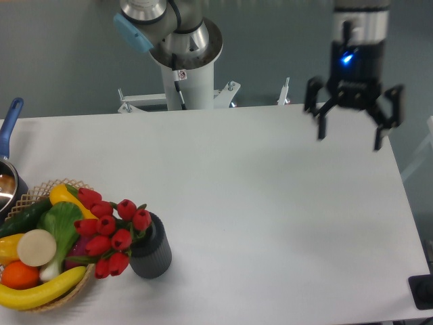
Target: Insert the flowers into the vase
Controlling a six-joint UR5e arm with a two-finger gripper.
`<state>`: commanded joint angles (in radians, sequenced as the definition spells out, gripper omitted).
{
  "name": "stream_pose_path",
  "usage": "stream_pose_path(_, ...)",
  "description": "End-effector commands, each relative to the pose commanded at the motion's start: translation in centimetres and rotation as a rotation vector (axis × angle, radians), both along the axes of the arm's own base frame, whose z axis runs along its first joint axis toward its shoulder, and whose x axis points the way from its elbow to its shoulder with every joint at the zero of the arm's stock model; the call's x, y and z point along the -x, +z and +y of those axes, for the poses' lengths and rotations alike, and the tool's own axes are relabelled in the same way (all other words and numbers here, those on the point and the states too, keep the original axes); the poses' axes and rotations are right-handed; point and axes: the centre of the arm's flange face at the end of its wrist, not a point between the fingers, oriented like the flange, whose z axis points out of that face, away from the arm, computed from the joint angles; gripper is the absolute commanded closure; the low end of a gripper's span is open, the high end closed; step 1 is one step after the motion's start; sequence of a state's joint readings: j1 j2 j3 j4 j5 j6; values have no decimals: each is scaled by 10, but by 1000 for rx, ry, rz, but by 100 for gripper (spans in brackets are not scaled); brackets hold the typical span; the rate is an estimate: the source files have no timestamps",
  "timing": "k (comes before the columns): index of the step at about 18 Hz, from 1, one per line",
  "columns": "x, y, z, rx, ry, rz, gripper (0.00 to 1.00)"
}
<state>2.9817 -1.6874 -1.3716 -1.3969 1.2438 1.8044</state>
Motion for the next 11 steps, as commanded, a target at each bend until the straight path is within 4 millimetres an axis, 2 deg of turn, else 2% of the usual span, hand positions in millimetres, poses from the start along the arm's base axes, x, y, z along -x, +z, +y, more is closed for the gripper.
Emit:
stream_pose_path(1, 3, 2, -17, 47, -51, 9, 0)
stream_pose_path(5, 9, 6, -60, 195, -216, 61, 0)
stream_pose_path(8, 8, 2, -76, 263, -307, 84, 0)
stream_pose_path(11, 2, -1, -80, 298, -325, 83, 0)
